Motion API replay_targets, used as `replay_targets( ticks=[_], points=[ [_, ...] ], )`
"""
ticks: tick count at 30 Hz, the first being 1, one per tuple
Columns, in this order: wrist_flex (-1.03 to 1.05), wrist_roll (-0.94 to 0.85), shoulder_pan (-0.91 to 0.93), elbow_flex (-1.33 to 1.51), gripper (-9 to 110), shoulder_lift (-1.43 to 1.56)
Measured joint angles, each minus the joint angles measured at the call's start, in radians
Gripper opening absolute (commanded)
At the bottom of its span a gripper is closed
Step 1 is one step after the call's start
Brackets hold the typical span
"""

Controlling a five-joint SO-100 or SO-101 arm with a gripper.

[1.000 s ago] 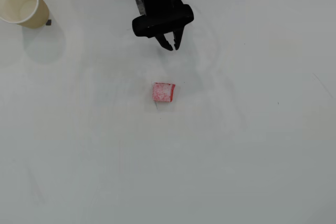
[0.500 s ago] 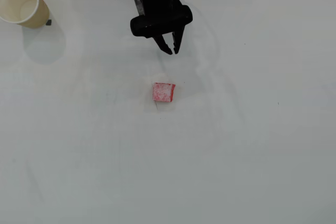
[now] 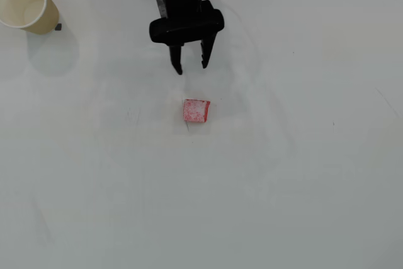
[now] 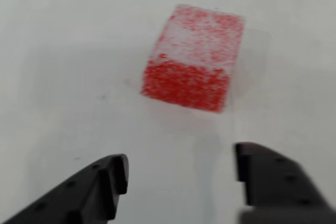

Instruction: Pick up the cube and drop it in the cup.

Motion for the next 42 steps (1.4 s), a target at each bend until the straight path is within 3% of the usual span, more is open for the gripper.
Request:
replay_targets(
  ticks=[16,42],
  points=[
    [-0.015,0.0,0.005,-0.02,30,-0.048],
    [-0.296,0.0,0.055,-0.402,34,-0.753]
  ],
)
